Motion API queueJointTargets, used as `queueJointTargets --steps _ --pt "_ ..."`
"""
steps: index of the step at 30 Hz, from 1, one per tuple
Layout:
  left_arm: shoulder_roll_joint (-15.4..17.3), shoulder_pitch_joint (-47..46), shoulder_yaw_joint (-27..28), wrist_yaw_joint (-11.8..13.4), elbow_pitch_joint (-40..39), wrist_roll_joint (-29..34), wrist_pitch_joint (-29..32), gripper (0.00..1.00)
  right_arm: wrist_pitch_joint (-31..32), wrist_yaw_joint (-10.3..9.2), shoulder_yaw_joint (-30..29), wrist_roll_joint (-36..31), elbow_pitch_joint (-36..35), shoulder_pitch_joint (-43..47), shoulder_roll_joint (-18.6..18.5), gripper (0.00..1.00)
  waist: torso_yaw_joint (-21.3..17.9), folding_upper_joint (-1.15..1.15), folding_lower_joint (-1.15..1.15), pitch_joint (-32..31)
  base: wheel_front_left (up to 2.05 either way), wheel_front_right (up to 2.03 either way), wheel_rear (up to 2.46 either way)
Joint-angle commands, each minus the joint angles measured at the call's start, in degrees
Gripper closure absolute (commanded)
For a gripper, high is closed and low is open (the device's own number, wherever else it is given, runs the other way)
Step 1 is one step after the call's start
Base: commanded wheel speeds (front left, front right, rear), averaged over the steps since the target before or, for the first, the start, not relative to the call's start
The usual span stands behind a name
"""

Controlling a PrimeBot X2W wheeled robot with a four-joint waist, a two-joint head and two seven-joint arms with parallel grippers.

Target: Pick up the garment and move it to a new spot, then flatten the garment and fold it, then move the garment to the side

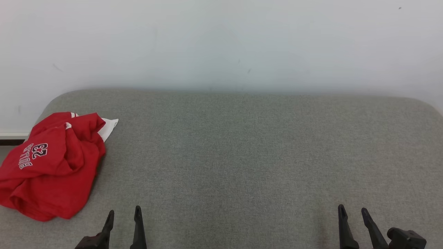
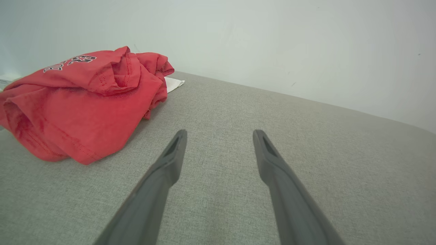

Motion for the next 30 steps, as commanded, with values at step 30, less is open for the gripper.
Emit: queueJointTargets --steps 30 --pt "-1.76 1.58 2.14 -0.93 1.56 11.62 -3.73 0.00 -2.51 0.36 -0.16 -15.76 -0.54 2.29 -0.32 0.00 0.90 0.00 0.00 -2.00 0.00 0.00 0.00"
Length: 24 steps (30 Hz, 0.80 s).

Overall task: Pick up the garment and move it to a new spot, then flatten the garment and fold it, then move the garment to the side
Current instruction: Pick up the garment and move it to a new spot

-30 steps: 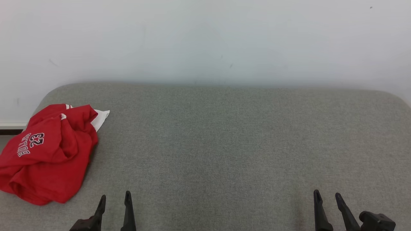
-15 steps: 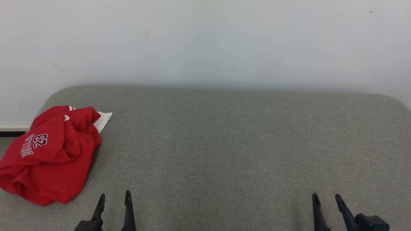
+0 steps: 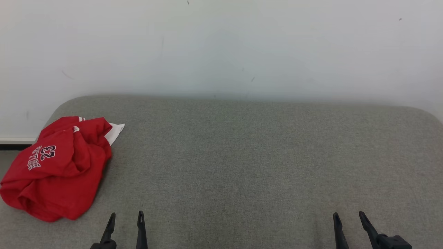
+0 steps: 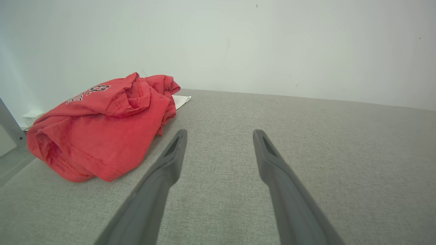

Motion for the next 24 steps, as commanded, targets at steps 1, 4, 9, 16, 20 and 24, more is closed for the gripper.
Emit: queueJointTargets --steps 1,4,9,16,20,24 --pt "-0.11 0.50 0.21 0.09 0.21 1.36 -0.46 0.00 -0.41 0.19 0.10 -1.41 -0.26 0.48 -0.22 0.00 0.02 0.00 0.00 0.04 0.00 0.00 0.00" --pt "-0.13 0.54 0.38 -0.17 0.51 0.61 -0.37 0.00 -0.15 0.19 0.15 -1.03 -0.42 0.50 -0.22 0.00 -0.04 0.00 0.00 0.20 0.00 0.00 0.00" --pt "-0.16 0.38 0.43 -0.36 0.68 0.31 -0.37 0.00 -0.09 0.19 0.13 -0.86 -0.58 0.55 -0.22 0.00 -0.08 0.00 0.00 0.47 0.00 0.00 0.00" --pt "-0.19 -0.11 0.21 -0.31 0.85 -0.17 -0.37 0.00 -0.27 0.19 -0.07 -0.75 -0.57 0.54 -0.22 0.00 0.07 0.00 0.00 0.77 0.00 0.00 0.00" --pt "-0.18 -0.86 -0.20 -0.12 1.13 -0.51 -0.38 0.00 -0.38 0.19 -0.47 -0.75 -0.62 0.83 -0.20 0.00 1.51 0.00 0.00 0.80 0.00 0.00 0.00" --pt "-0.17 -0.98 -0.28 0.28 0.88 -0.55 -0.37 0.00 -0.54 0.19 -0.23 -0.51 -0.62 0.91 -0.19 0.00 4.54 0.00 0.00 0.80 0.00 0.00 0.00"
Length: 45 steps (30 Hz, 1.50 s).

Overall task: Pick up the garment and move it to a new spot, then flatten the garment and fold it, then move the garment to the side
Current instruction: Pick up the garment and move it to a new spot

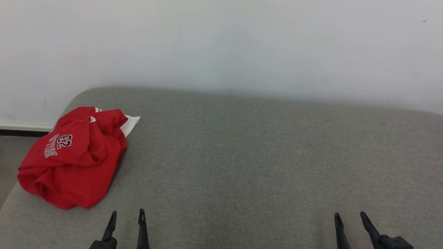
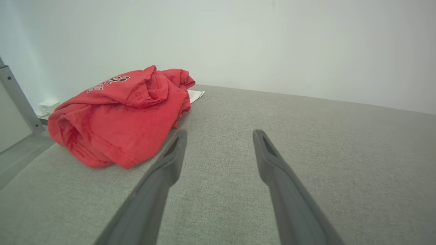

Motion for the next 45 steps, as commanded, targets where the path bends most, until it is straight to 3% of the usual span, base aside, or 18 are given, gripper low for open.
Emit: queueJointTargets --steps 1,17,32,45 --pt "0.01 -0.03 0.19 0.33 -0.02 0.04 -0.21 0.00 -0.34 0.19 0.24 0.72 -0.07 0.57 -0.13 0.00 3.91 0.00 0.00 0.05 0.00 0.00 0.00" --pt "0.03 2.00 4.23 -0.01 -2.06 1.77 -0.22 0.00 -1.58 0.19 1.50 1.92 1.07 -0.57 -0.13 0.00 22.86 0.00 0.00 1.09 0.00 0.00 0.00" --pt "0.01 5.76 9.99 3.38 -8.11 -1.23 -0.21 0.00 -1.85 0.18 6.32 0.82 3.21 -5.79 -0.14 0.00 25.18 0.00 0.00 4.49 0.00 0.00 0.00" --pt "0.01 5.69 11.07 2.55 -7.96 -0.28 -0.21 0.00 -2.21 0.18 6.91 0.71 4.07 -6.14 -0.14 0.00 25.17 0.00 0.00 4.67 0.00 0.00 0.00"
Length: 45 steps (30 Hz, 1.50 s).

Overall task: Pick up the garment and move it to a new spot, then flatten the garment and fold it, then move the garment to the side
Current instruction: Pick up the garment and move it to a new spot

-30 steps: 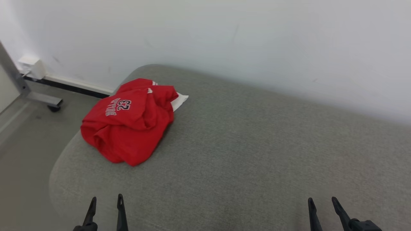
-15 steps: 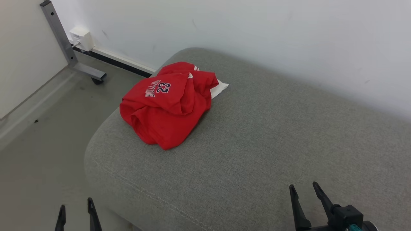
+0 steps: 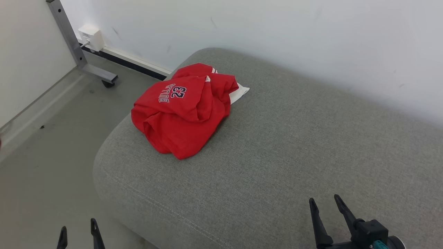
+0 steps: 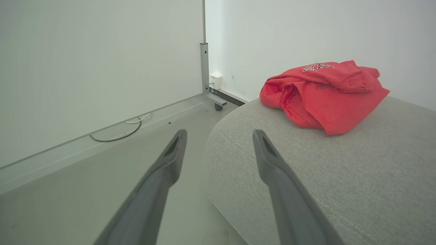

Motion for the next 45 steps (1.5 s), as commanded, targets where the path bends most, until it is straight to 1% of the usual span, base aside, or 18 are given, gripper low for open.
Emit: queueJointTargets --steps 1,5,9,11,13,14,15,17,19,23,25,26,27,30,32,37,41,45 --pt "0.02 -1.13 -0.04 -0.59 1.05 0.55 -0.21 0.00 -0.22 0.17 -0.29 -0.48 -0.31 0.44 -0.14 0.00 -0.05 0.00 -0.01 -0.05 0.00 0.00 0.00" --pt "0.53 -4.31 -0.43 -2.41 5.10 1.23 -0.20 0.00 -0.39 0.18 -0.91 -1.05 -2.25 1.61 -0.13 0.00 -0.07 0.00 -0.01 -0.08 0.00 0.00 0.00" --pt "2.20 -11.81 -0.94 -4.79 12.04 -0.06 0.66 0.00 -0.24 0.18 -1.73 -1.62 -5.98 3.30 -0.14 0.00 -0.65 0.00 -0.01 0.81 0.00 0.00 0.00" --pt "2.20 -15.52 1.66 -5.38 14.93 -4.11 2.69 0.00 1.08 0.18 -0.43 -2.67 -8.92 2.79 -0.09 0.00 -3.51 0.00 -0.01 3.12 0.00 0.00 0.00" --pt "3.27 -19.85 3.02 -6.70 17.00 -6.88 5.55 0.00 2.55 0.17 0.89 -3.73 -11.74 2.39 -0.14 0.00 -6.53 0.00 -0.01 5.46 0.00 0.00 0.00" --pt "4.72 -22.08 3.34 -7.63 17.81 -7.48 7.02 0.00 3.41 0.17 1.51 -4.40 -13.14 2.09 -0.18 0.00 -7.98 0.00 -0.01 6.84 0.00 0.00 0.00" --pt "5.39 -24.38 3.83 -8.52 18.70 -9.36 8.71 0.00 4.20 0.17 2.09 -4.88 -14.58 1.72 -0.20 0.00 -9.38 0.00 -0.01 8.41 0.00 0.00 0.00" --pt "7.72 -28.47 4.28 -9.82 20.38 -11.27 12.43 0.00 5.87 0.17 3.36 -5.86 -17.64 0.83 -0.16 0.00 -12.00 0.00 -0.01 11.69 0.00 0.00 0.00" --pt "9.62 -32.62 5.59 -10.80 21.78 -15.45 16.50 0.00 7.22 0.17 4.31 -6.64 -20.34 0.12 -0.17 0.00 -14.69 0.00 -0.01 15.07 0.00 0.00 0.00" --pt "12.53 -39.86 8.45 -11.60 22.75 -24.65 25.92 0.00 8.78 0.17 4.95 -7.08 -24.83 -1.63 -0.18 0.00 -19.13 0.00 -0.01 21.34 0.00 0.00 0.00" --pt "13.03 -42.61 10.85 -11.79 22.69 -29.75 29.78 0.00 8.96 0.17 4.85 -6.66 -26.15 -2.39 -0.17 0.00 -20.99 0.00 -0.01 23.74 0.00 0.00 0.00" --pt "13.03 -42.61 10.85 -11.79 22.69 -29.75 29.78 0.00 8.96 0.17 4.85 -6.66 -26.15 -2.39 -0.17 0.00 -20.99 0.00 -0.01 23.74 0.00 0.00 0.00" --pt "13.07 -43.71 11.99 -11.78 22.69 -32.00 31.51 0.00 8.85 0.17 4.59 -6.40 -26.56 -2.71 -0.15 0.00 -21.73 0.00 -0.01 24.50 0.00 0.00 0.00" --pt "15.00 -46.45 14.69 -9.97 22.61 -35.75 36.38 0.00 8.54 0.17 4.59 -5.84 -27.71 -3.49 -0.14 0.00 -24.03 0.00 -0.01 27.01 0.00 0.00 0.00" --pt "15.28 -48.01 16.11 -7.61 22.82 -38.23 39.85 0.00 8.27 0.17 4.76 -5.41 -28.19 -3.94 -0.12 0.00 -25.29 0.00 -0.01 28.29 0.00 0.00 0.00" --pt "17.51 -50.00 18.44 -1.61 22.89 -41.44 47.86 0.00 7.27 0.17 5.11 -4.39 -28.32 -4.95 -0.09 0.00 -27.69 0.00 -0.01 30.27 0.00 0.00 0.00" --pt "18.70 -49.09 18.47 3.23 20.96 -40.17 50.61 0.00 6.38 0.17 5.39 -3.58 -27.70 -5.47 -0.09 0.00 -28.84 0.00 -0.01 31.03 0.00 0.00 0.00" --pt "19.36 -46.78 17.67 6.68 19.65 -38.14 52.04 0.00 5.55 0.17 5.95 -2.79 -26.82 -5.95 -0.09 0.00 -29.86 0.00 -0.01 31.46 0.00 0.00 0.00"
